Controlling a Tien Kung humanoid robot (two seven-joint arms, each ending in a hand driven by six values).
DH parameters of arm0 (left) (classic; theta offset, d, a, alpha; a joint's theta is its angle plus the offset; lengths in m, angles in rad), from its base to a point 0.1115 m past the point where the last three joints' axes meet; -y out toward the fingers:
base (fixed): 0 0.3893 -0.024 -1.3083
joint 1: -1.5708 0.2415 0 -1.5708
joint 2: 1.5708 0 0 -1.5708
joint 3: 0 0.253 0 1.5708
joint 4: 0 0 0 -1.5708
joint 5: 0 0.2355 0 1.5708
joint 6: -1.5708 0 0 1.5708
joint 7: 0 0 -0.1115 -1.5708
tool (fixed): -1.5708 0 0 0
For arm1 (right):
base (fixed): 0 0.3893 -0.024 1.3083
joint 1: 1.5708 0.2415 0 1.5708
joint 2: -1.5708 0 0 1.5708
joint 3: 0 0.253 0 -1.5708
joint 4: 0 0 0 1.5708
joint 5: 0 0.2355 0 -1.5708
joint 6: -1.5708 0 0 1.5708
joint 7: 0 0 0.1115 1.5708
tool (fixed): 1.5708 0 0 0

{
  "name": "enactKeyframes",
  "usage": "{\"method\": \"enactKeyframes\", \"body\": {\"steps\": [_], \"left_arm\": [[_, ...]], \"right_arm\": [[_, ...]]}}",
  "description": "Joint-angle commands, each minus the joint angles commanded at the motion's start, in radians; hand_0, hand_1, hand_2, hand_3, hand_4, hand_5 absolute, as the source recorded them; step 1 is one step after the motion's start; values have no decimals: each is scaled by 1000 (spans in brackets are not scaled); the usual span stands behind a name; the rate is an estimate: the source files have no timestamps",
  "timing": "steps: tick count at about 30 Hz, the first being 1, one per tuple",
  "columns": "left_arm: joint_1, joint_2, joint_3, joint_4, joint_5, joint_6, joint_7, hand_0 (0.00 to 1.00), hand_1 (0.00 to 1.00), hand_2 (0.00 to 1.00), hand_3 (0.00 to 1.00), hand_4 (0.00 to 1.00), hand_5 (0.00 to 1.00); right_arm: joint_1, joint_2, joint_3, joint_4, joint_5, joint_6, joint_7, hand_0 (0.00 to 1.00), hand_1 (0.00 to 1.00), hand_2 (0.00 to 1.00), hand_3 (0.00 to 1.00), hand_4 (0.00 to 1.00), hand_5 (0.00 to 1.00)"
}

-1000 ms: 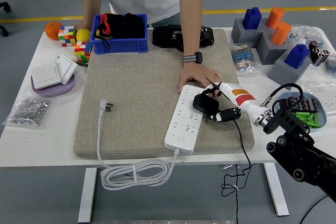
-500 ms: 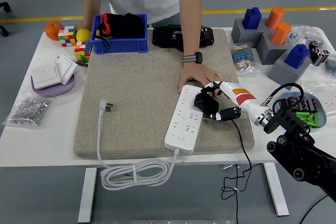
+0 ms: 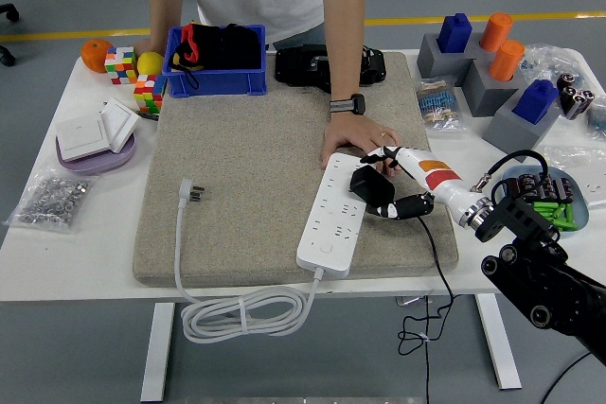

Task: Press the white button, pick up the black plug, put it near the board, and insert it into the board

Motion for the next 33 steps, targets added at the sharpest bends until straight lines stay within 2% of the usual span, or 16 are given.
{"method": "enactKeyframes", "body": {"steps": [3, 4, 9, 10, 15, 16, 21, 22, 25, 33], "left_arm": [[0, 0, 0, 0, 0, 0, 0, 742, 719, 696, 763, 683, 287], [0, 0, -1, 0, 1, 0, 0, 743, 719, 696, 763, 683, 289], [0, -1, 1, 0, -2, 0, -1, 743, 719, 696, 763, 683, 289], [0, -1, 2, 0, -3, 0, -2, 742, 720, 696, 763, 682, 288], [2, -1, -3, 0, -1, 0, -2, 742, 720, 696, 763, 682, 288], [2, -1, -5, 0, 1, 0, -1, 742, 719, 696, 763, 682, 287], [3, 1, -12, 0, 4, 0, -2, 742, 719, 696, 763, 682, 287], [2, 1, -13, 0, 3, 0, -3, 742, 719, 696, 763, 682, 290], [0, 1, -11, 0, 0, -1, -5, 742, 719, 696, 763, 682, 290], [1, 1, -14, 0, 1, -1, -4, 743, 719, 696, 763, 682, 288]], "right_arm": [[0, -2, -1, 14, 6, 8, -4, 769, 809, 801, 796, 998, 187], [0, -2, 0, 18, 8, 11, -4, 838, 863, 838, 829, 998, 328], [-15, -6, 14, 51, 13, 34, -14, 838, 863, 838, 829, 998, 328], [-21, -8, 20, 62, 16, 40, -15, 891, 890, 868, 854, 998, 428], [-73, -27, 61, 144, 49, 85, -16, 891, 890, 868, 854, 998, 428], [-82, -32, 66, 158, 54, 93, -16, 930, 914, 878, 863, 998, 619], [-136, -62, 103, 232, 70, 129, -6, 930, 914, 878, 863, 998, 619], [-147, -68, 110, 244, 70, 135, -5, 962, 925, 889, 865, 998, 687], [-177, -86, 129, 268, 65, 145, 0, 962, 925, 889, 865, 998, 687], [-222, -103, 151, 282, 48, 149, 4, 971, 929, 890, 861, 998, 715]]}}
